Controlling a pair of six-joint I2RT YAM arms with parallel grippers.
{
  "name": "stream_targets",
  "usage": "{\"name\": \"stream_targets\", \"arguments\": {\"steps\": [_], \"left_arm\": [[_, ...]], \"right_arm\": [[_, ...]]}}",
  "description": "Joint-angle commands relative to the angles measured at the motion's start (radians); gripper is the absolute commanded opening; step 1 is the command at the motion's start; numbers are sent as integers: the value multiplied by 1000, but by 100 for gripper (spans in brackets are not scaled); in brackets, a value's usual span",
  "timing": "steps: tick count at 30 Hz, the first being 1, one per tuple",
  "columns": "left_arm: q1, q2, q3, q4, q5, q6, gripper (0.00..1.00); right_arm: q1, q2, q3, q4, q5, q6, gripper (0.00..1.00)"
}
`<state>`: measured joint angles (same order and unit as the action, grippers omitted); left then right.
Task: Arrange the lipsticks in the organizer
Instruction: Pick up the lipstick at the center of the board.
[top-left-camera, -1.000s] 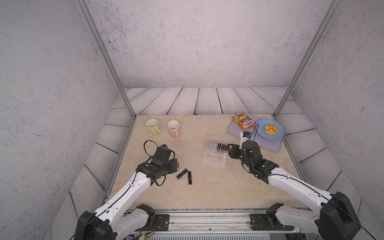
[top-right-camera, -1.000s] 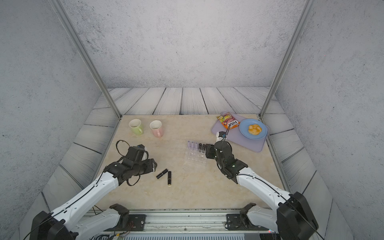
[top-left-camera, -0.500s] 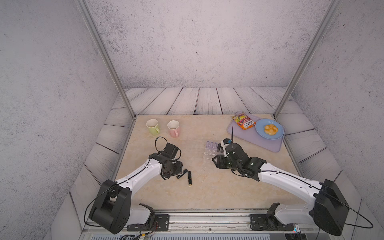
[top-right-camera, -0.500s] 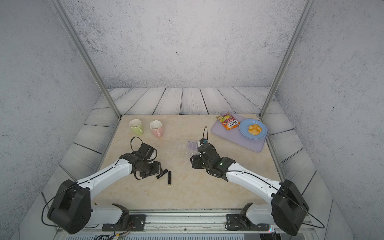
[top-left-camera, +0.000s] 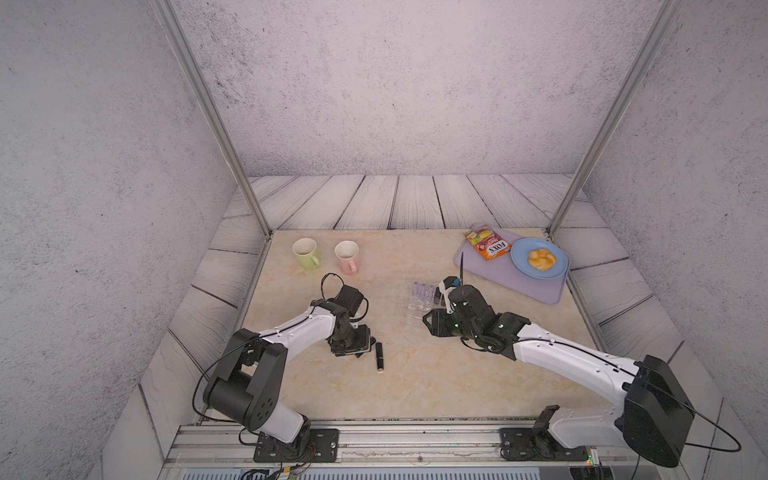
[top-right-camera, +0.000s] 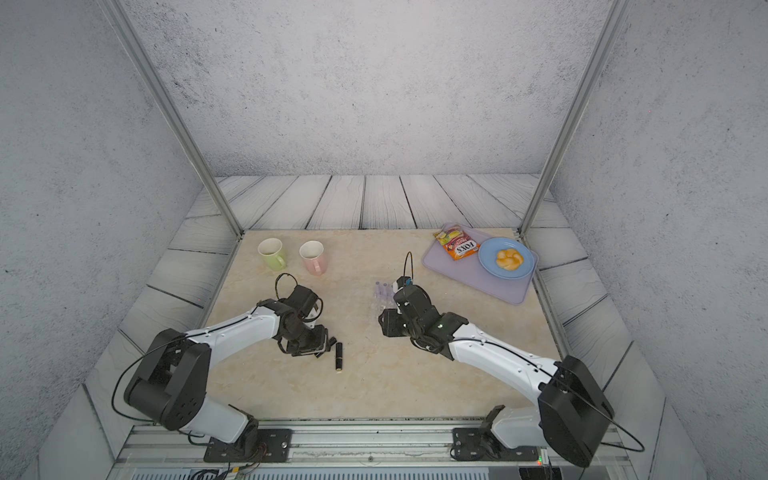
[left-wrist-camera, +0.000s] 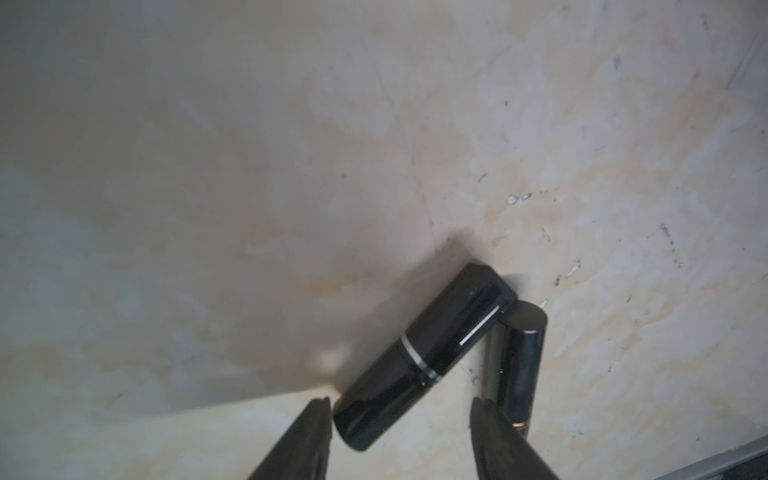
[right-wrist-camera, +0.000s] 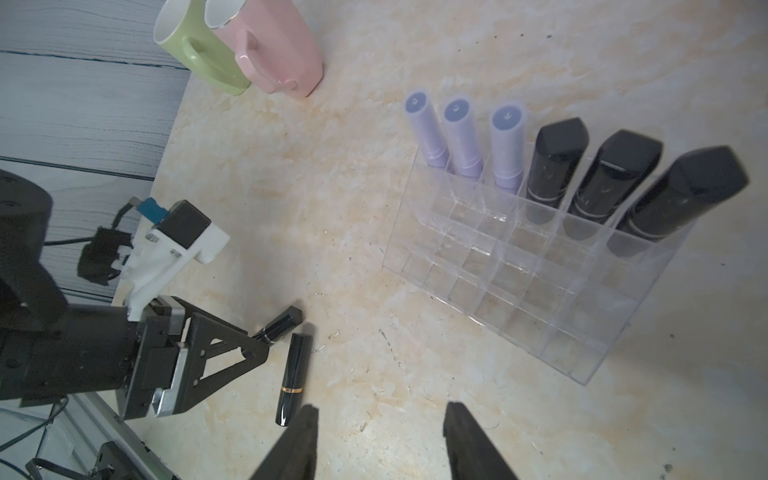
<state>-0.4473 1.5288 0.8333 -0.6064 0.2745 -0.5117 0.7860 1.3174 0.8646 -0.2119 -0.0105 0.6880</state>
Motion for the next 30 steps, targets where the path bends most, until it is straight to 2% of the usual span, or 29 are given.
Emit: {"name": "stream_targets", "arguments": {"steps": [1, 8, 22, 27, 30], "left_arm": [[0, 10, 17, -23, 28, 19, 56], [-20, 11, -17, -2, 79, -10, 48], [-39, 100, 83, -80, -16, 58, 50], [-63, 143, 105, -102, -54, 76, 48], [-71, 149, 108, -114, -76, 84, 43]], "right_arm": [[1, 18, 10, 0, -3, -5, 52], [1, 33, 8, 0, -9, -1, 52], [1, 38, 3, 0, -6, 2, 52], [1, 57, 9, -2, 2, 2, 52], [2, 64, 14, -1, -3, 8, 52]]}}
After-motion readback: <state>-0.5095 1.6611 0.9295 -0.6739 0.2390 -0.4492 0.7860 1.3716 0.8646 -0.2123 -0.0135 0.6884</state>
